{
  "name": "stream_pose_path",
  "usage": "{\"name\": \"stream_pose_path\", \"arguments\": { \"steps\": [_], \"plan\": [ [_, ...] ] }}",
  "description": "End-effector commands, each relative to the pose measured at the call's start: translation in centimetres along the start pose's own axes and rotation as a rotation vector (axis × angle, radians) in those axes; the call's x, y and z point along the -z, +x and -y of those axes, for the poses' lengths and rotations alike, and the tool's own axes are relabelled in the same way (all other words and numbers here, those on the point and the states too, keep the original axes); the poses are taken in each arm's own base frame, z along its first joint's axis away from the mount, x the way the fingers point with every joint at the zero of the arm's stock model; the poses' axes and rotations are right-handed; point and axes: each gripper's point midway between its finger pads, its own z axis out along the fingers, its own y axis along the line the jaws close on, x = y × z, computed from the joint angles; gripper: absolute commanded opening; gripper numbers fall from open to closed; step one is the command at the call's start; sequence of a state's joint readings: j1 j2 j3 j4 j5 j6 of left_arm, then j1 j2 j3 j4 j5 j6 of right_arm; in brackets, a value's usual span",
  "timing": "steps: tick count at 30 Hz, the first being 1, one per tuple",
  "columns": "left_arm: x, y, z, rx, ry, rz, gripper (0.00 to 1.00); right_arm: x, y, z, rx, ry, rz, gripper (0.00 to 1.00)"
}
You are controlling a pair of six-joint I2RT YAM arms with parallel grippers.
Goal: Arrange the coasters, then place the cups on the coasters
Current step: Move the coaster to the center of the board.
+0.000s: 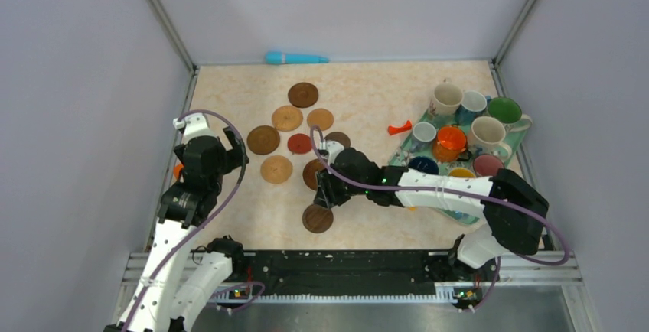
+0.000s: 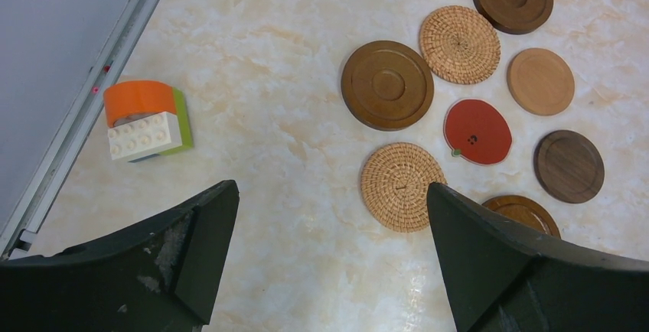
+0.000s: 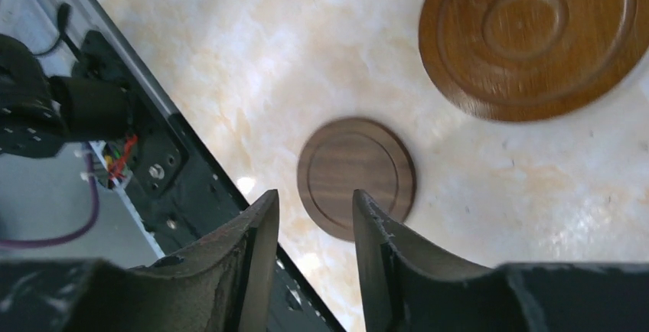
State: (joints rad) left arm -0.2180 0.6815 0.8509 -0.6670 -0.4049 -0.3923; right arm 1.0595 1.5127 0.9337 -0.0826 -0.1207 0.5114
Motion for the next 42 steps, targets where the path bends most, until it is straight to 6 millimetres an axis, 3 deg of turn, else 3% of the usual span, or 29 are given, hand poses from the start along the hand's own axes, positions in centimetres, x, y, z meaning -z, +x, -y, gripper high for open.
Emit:
{"name": "stream_pose_path", "arguments": {
  "steps": [1,6,16,32,36,42],
  "plan": [
    [0.7,-1.9,0.4,0.033,0.018,0.061,0.99,0.7,4.0,1.7,-0.069,0.055,-0.076,0.42],
    [0.7,-1.8,0.4,0.033,0.021,0.057,0.99,0.7,6.6,2.2,-0.167,0.051,-0.114,0.42],
    [0.7,-1.8,0.3,0.034,0.018,0.061,0.99,-1.1,9.4,3.0,-0.265,0.066,-0.188,0.44],
    [0.7,-1.8,0.3,0.034,0.015,0.062,0.99,-3.9,7.0,1.9,-0.309,0.033,-0.134,0.39],
    [0.7,-1.9,0.3,0.034,0.016,0.063,0.99,-4.3,5.8,1.1,-0.287,0.000,-0.109,0.39],
    [0.7,-1.8,0.2,0.033,0.012,0.061,0.99,-4.2,5.7,0.0,-0.186,-0.076,-0.131,0.39]
  ]
}}
